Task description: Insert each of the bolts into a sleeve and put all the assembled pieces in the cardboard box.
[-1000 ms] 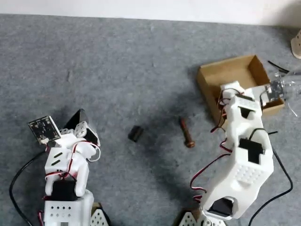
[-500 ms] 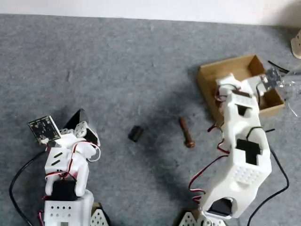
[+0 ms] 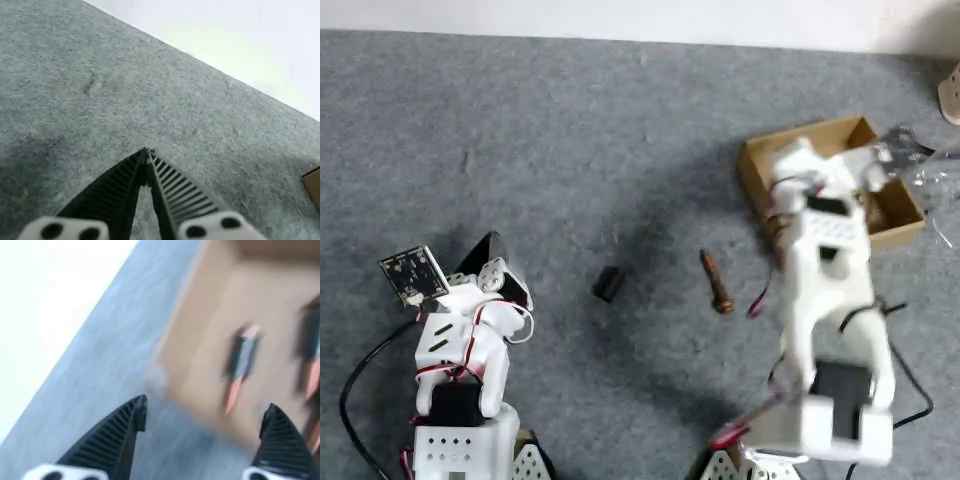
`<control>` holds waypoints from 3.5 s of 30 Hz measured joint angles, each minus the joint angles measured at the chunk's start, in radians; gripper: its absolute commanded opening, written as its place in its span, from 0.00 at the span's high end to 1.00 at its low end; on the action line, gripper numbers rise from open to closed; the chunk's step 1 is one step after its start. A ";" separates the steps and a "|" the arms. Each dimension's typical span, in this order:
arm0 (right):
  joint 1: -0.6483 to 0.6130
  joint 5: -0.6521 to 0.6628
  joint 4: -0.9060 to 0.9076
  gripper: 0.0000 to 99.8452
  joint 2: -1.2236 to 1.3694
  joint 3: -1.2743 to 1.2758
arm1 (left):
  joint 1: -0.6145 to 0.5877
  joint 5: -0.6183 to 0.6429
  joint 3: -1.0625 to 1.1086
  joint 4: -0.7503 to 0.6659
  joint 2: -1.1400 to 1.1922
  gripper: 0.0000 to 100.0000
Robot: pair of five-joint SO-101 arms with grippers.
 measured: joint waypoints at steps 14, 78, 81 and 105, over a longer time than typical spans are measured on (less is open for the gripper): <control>-0.647 0.002 0.031 0.68 -0.218 0.328 | 0.000 0.000 0.000 0.000 0.000 0.99; -0.680 -0.161 0.601 1.00 0.215 -0.163 | -0.112 0.000 0.000 -0.043 0.000 0.99; -0.680 -0.150 0.601 1.00 0.137 -0.127 | -0.112 0.000 0.000 -0.043 0.000 0.99; -0.666 -0.018 0.325 1.00 -0.114 0.181 | -0.112 0.000 0.000 -0.043 0.000 0.99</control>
